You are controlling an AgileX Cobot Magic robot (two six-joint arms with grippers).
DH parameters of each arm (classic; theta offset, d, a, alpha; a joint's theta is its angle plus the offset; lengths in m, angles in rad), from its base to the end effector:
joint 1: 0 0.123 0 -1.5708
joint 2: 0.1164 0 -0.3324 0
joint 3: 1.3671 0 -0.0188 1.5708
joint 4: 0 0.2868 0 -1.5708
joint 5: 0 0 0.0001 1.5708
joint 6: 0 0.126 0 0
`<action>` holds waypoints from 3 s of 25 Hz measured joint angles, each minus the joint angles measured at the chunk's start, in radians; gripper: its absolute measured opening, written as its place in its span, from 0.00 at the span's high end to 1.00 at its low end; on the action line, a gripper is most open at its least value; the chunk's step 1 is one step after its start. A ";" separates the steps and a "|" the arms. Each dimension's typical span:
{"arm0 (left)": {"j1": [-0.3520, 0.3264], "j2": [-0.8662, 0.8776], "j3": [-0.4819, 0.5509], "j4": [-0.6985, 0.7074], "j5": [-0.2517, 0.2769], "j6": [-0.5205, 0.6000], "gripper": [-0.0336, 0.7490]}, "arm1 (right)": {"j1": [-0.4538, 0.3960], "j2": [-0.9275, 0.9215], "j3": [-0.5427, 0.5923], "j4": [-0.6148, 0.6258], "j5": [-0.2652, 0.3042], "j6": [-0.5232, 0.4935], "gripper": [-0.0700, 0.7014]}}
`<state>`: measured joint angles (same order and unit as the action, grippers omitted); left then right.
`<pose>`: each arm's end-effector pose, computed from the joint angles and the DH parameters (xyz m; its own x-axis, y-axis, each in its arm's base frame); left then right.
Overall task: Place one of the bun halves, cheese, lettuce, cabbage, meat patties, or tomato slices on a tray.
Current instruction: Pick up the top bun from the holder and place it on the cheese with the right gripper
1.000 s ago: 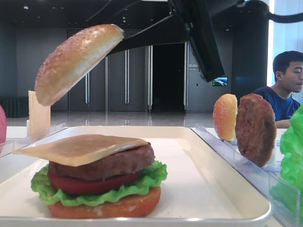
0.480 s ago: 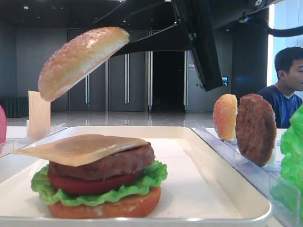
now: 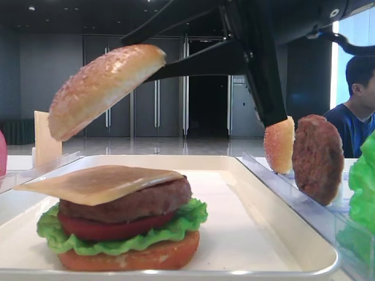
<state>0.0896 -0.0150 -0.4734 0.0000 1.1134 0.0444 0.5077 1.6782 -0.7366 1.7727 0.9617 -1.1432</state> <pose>0.0078 0.0007 0.2639 -0.5136 -0.0016 -0.8580 -0.0667 0.9970 0.0381 0.2472 0.2534 0.2025 -0.9530 -0.0554 -0.2978 -0.2993 0.3220 0.8982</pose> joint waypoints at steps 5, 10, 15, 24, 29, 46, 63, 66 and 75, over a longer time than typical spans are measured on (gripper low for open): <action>0.000 0.000 0.000 0.000 0.000 0.000 0.96 | 0.000 0.020 0.000 0.003 -0.004 -0.005 0.64; 0.000 0.000 0.000 0.000 0.000 0.000 0.96 | 0.000 0.057 0.000 0.003 0.003 -0.006 0.64; 0.000 0.000 0.000 0.000 0.000 0.000 0.96 | 0.000 0.057 0.000 0.003 0.003 -0.012 0.64; 0.000 0.000 0.000 0.000 0.000 0.000 0.96 | 0.000 0.059 0.000 0.004 -0.005 -0.011 0.64; 0.000 0.000 0.000 0.000 0.000 0.000 0.96 | 0.000 0.083 0.000 0.010 -0.003 -0.011 0.64; 0.000 0.000 0.000 0.000 0.000 0.000 0.96 | 0.000 0.088 0.000 0.017 -0.004 -0.011 0.63; 0.000 0.000 0.000 0.000 0.000 0.000 0.96 | 0.000 0.088 0.000 0.016 -0.050 0.029 0.42; 0.000 0.000 0.000 0.000 0.000 0.000 0.96 | 0.000 0.088 0.000 0.008 -0.053 0.032 0.41; 0.000 0.000 0.000 0.000 0.000 0.000 0.96 | 0.000 0.043 -0.004 -0.076 -0.154 0.088 0.40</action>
<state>0.0896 -0.0150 -0.4734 0.0000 1.1134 0.0444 0.5077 1.7209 -0.7407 1.6968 0.8079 -1.0549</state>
